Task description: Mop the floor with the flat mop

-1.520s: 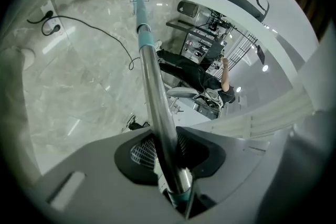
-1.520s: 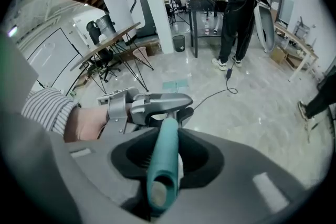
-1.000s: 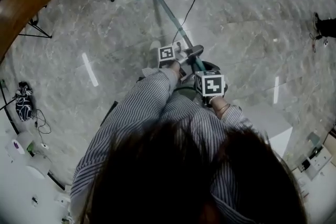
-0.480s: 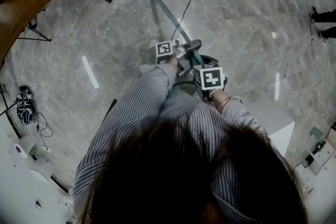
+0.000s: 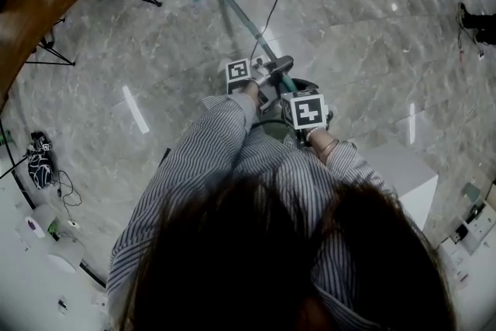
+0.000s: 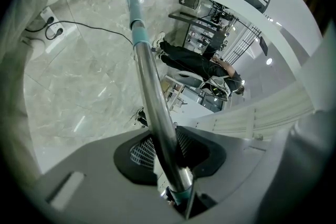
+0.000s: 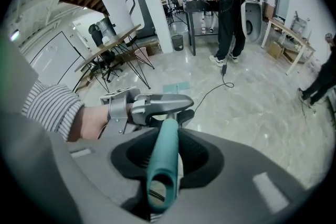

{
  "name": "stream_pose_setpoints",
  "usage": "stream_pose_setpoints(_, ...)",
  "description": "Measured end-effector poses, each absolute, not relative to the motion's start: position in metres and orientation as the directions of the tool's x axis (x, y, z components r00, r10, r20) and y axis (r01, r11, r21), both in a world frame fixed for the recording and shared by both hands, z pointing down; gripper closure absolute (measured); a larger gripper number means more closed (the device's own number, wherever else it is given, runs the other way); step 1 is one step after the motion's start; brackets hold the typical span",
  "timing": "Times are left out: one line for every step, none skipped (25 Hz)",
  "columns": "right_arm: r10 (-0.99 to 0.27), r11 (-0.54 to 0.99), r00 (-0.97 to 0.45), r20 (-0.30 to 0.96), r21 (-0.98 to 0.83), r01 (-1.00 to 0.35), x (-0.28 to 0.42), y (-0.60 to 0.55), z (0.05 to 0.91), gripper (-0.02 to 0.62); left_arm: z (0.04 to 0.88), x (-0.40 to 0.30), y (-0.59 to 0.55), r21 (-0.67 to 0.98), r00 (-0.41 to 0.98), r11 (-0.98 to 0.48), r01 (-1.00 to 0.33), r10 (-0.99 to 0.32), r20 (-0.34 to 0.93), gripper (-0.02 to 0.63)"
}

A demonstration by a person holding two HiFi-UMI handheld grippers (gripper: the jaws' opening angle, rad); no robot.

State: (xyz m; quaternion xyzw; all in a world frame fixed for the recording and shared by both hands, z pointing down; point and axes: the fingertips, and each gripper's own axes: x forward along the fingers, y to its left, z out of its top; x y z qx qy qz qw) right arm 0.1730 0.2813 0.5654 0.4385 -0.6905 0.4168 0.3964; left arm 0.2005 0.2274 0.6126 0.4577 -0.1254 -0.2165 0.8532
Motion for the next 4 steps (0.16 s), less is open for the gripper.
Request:
stream_pose_setpoints(-0.276,0.266,-0.303,0.912,-0.231,-0.936,0.1729,0.2809,0.5656,0.485,0.6130,0.2003,0.2271,0.837,0.876,0.486,0.252,-0.482,0.016,0.505)
stream_pose_setpoints(-0.276,0.264,-0.304,0.912,-0.232,-0.936,0.1732,0.2806,0.5659,0.485,0.6135,0.2002,0.2268,0.838,0.876,0.485,0.250,-0.482,0.017,0.503)
stream_pose_setpoints(-0.277,0.262,-0.304,0.911,-0.233,-0.936,0.1735,0.2804,0.5662,0.485,0.6141,0.2000,0.2266,0.839,0.877,0.484,0.249,-0.481,0.017,0.503)
stream_pose_setpoints(-0.278,0.260,-0.305,0.911,-0.234,-0.937,0.1739,0.2802,0.5666,0.484,0.6147,0.1999,0.2266,0.840,0.877,0.483,0.248,-0.481,0.018,0.503)
